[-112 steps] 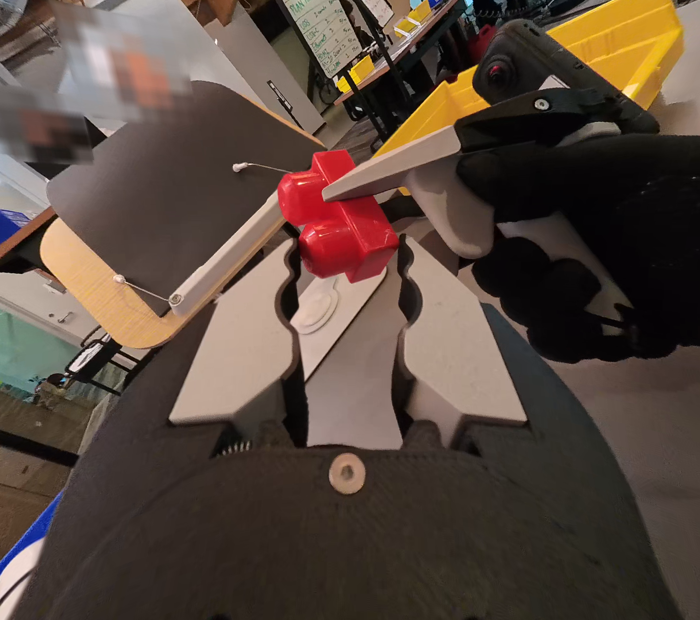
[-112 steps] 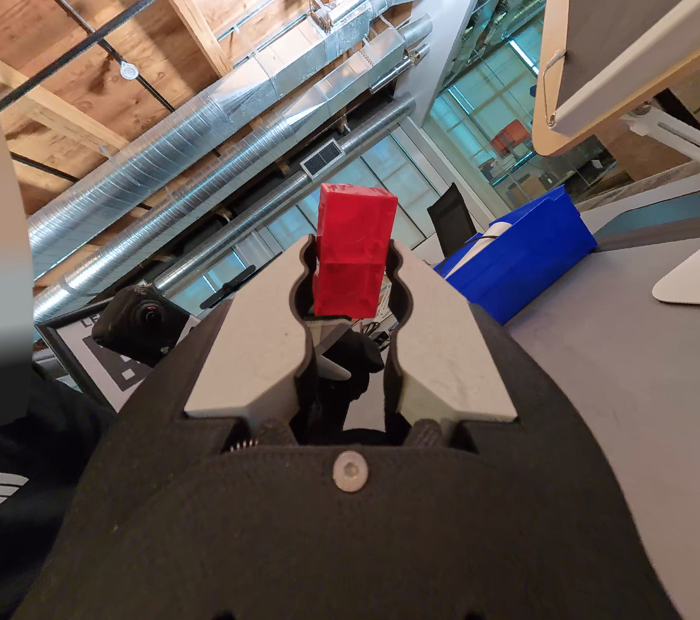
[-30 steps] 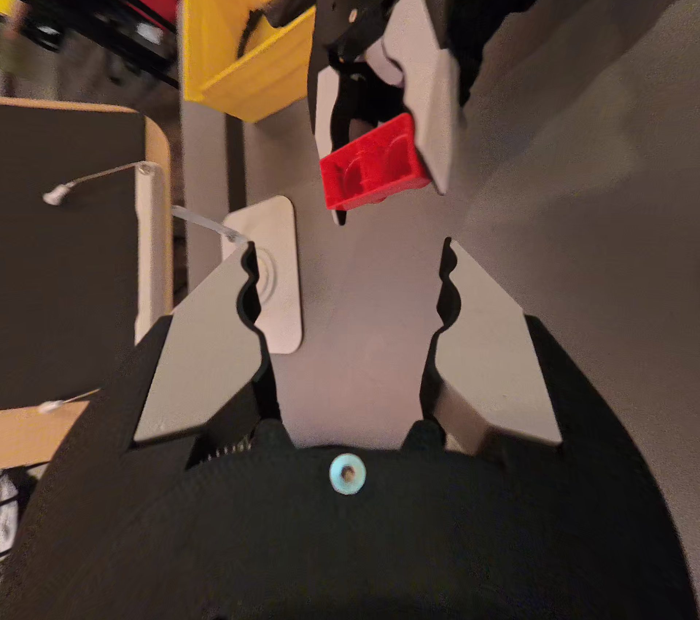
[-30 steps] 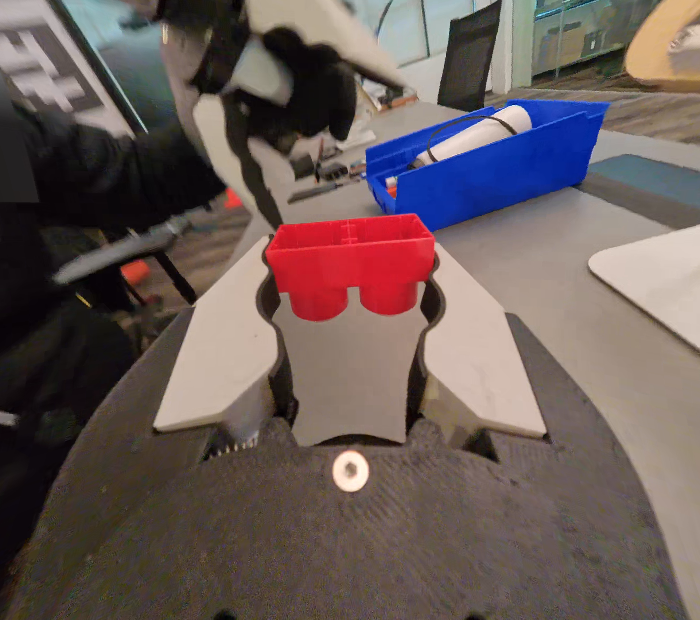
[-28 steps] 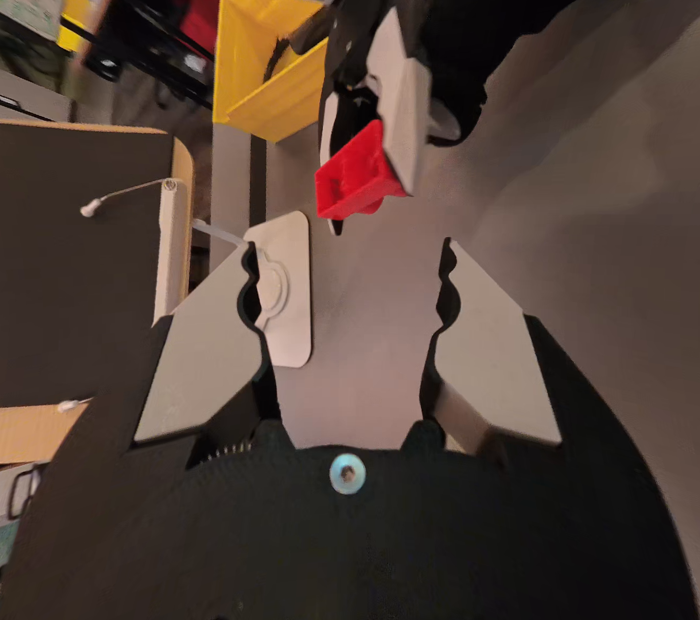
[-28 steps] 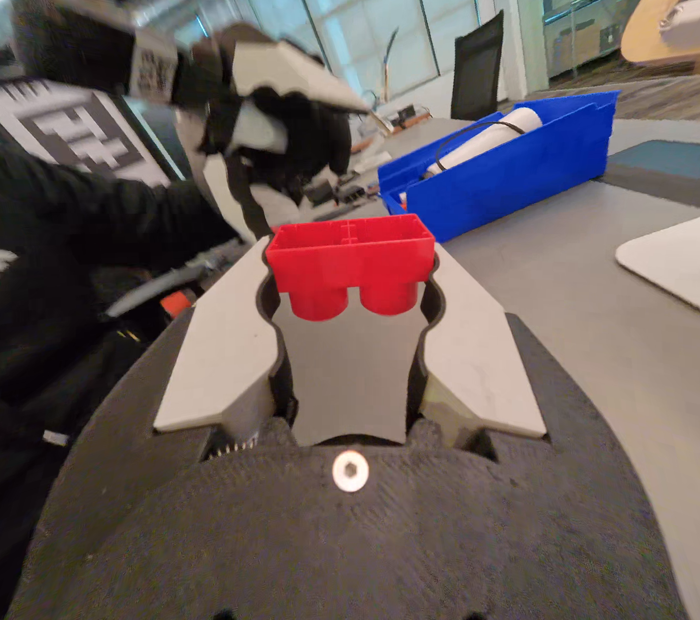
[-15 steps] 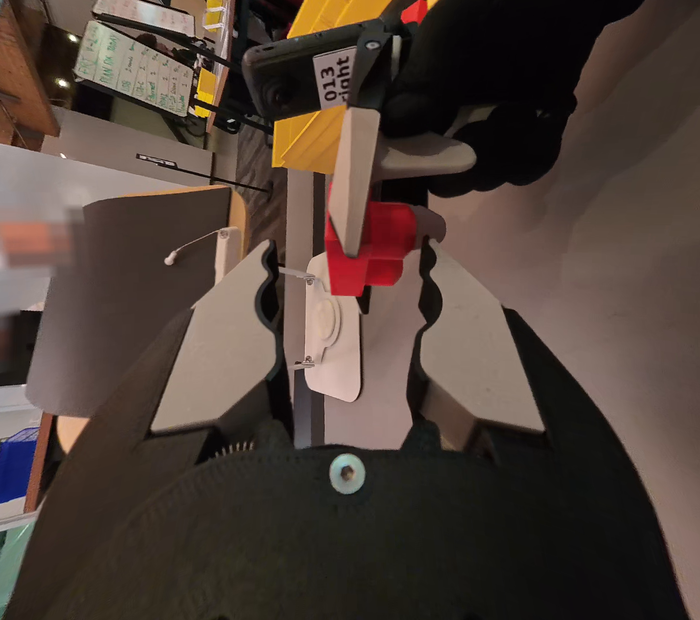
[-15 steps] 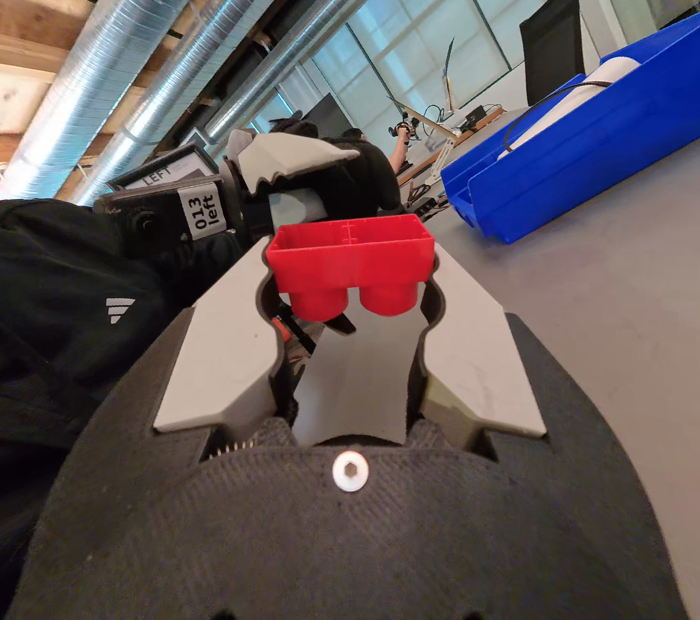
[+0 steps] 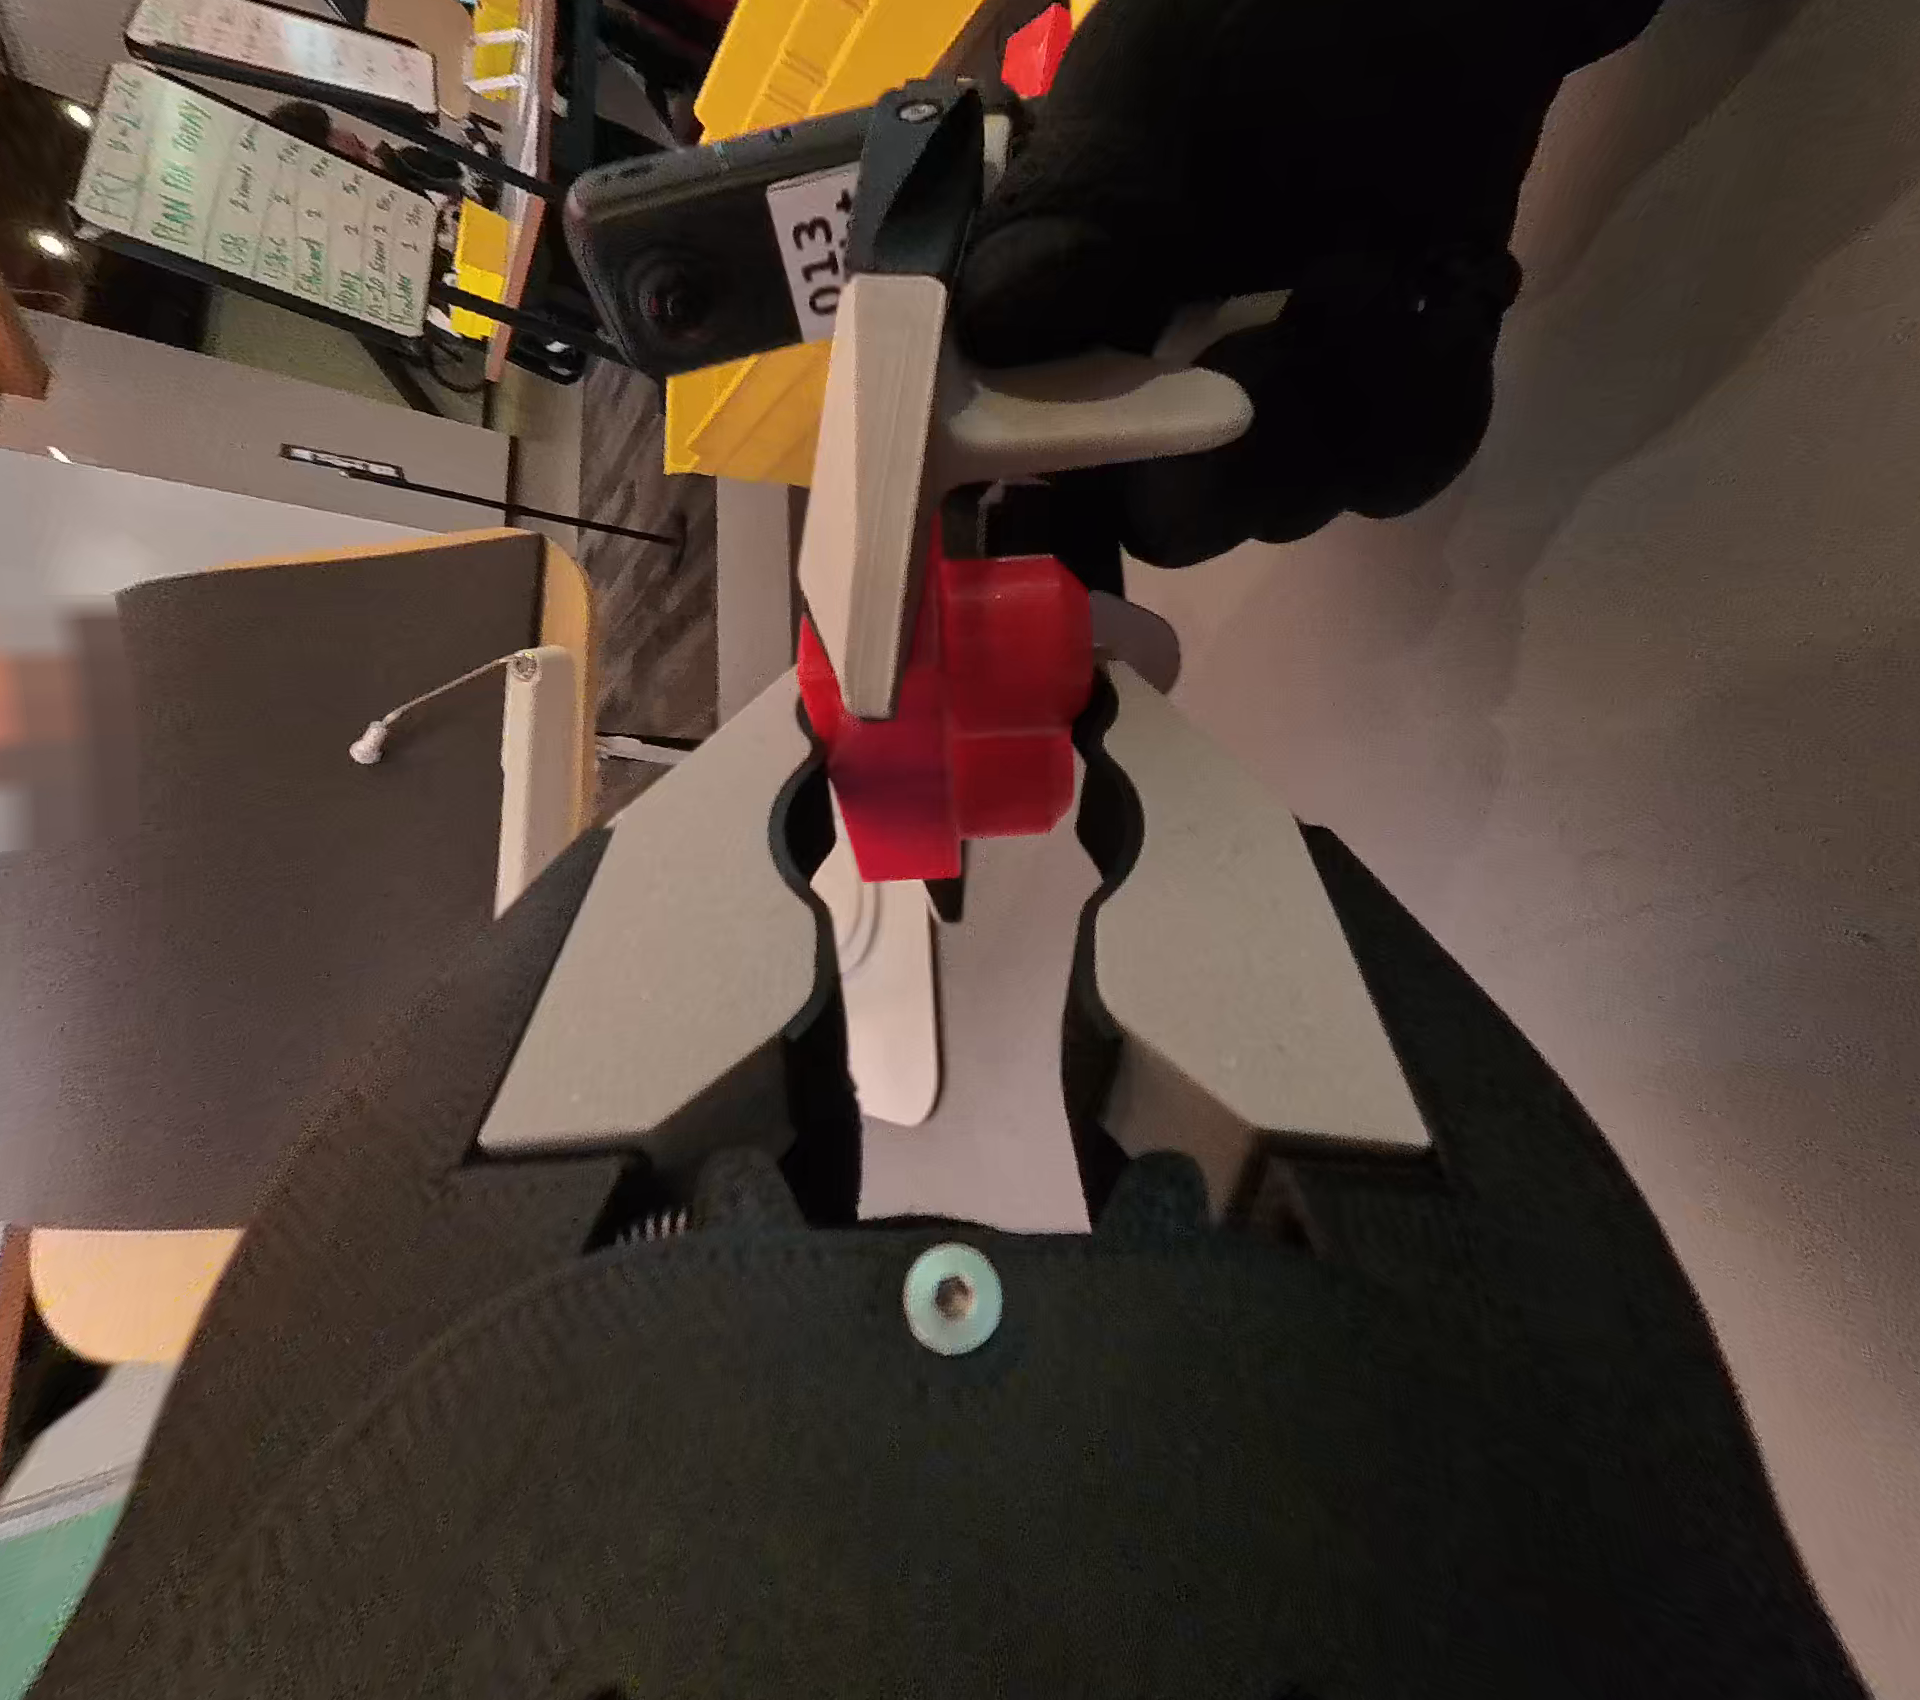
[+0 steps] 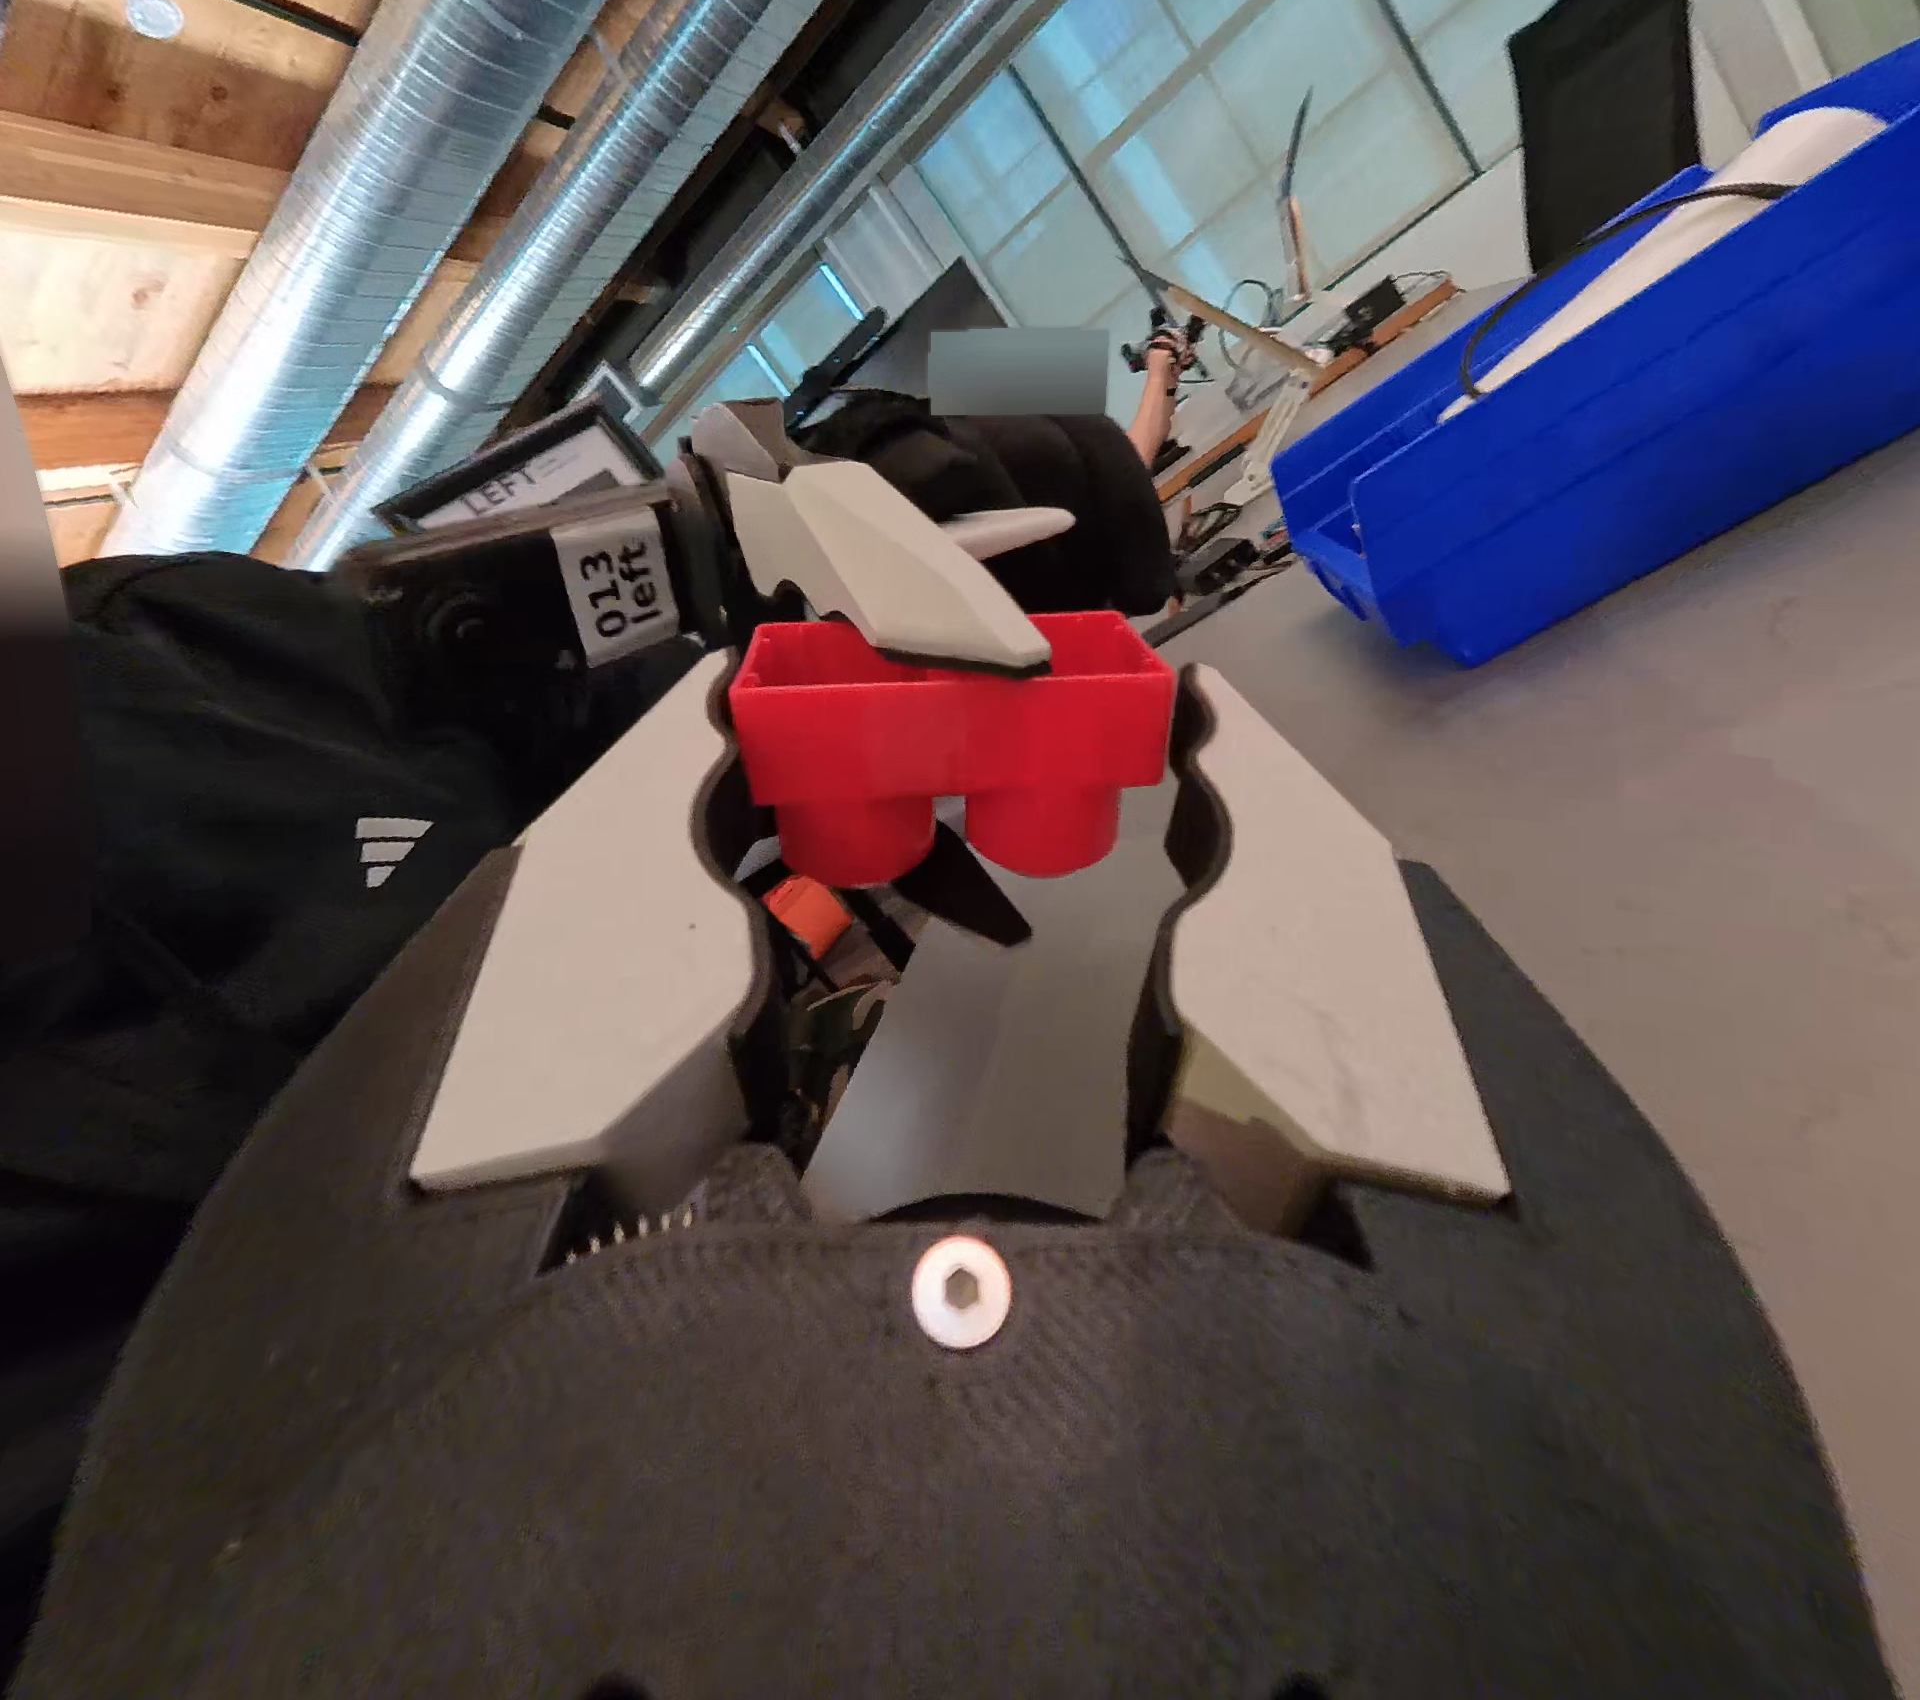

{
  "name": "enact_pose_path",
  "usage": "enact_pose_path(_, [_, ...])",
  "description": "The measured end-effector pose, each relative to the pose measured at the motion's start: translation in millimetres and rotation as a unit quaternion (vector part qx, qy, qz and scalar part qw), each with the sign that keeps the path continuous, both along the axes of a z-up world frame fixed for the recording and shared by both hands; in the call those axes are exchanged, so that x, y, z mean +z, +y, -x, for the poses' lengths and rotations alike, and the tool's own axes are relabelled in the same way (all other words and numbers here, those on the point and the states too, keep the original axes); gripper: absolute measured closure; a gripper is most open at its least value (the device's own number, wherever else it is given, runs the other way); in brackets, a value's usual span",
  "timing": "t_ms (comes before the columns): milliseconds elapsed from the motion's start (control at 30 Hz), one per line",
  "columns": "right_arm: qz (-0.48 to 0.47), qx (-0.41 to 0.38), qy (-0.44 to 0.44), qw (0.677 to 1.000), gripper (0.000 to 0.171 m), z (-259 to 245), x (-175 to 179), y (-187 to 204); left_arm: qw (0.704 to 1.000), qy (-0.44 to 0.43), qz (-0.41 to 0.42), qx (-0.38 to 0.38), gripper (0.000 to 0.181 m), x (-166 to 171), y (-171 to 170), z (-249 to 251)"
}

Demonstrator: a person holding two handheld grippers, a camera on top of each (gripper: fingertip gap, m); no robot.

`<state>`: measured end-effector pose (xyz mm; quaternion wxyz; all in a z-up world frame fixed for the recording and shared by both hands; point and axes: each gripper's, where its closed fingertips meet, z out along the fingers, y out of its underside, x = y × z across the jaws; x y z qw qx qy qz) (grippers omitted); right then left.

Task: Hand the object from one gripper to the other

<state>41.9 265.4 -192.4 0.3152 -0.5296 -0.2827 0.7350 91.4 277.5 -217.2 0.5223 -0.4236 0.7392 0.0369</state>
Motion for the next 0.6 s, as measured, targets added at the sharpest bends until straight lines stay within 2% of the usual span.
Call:
enact_pose_path(100, [-0.018, -0.027, -0.024, 0.999, 0.082, -5.8, -2.5, 8.4, 0.999, 0.01, 0.05, 0.004, 0.139, -3.8, 0.1, 5.0])
enact_pose_path(200, [-0.089, -0.065, -0.071, 0.991, 0.087, -15.1, -2.2, 13.6, 0.997, 0.021, 0.075, 0.008, 0.139, -3.9, 2.7, 11.8])
enact_pose_path(367, [-0.239, -0.101, -0.142, 0.955, 0.106, -22.6, 6.5, 6.6, 0.986, 0.071, 0.153, 0.002, 0.139, -17.8, -3.1, 20.2])
enact_pose_path(600, [-0.352, -0.041, -0.236, 0.905, 0.136, -19.8, -6.9, -13.9, 0.981, 0.127, 0.147, -0.004, 0.139, -25.3, -2.0, 24.4])
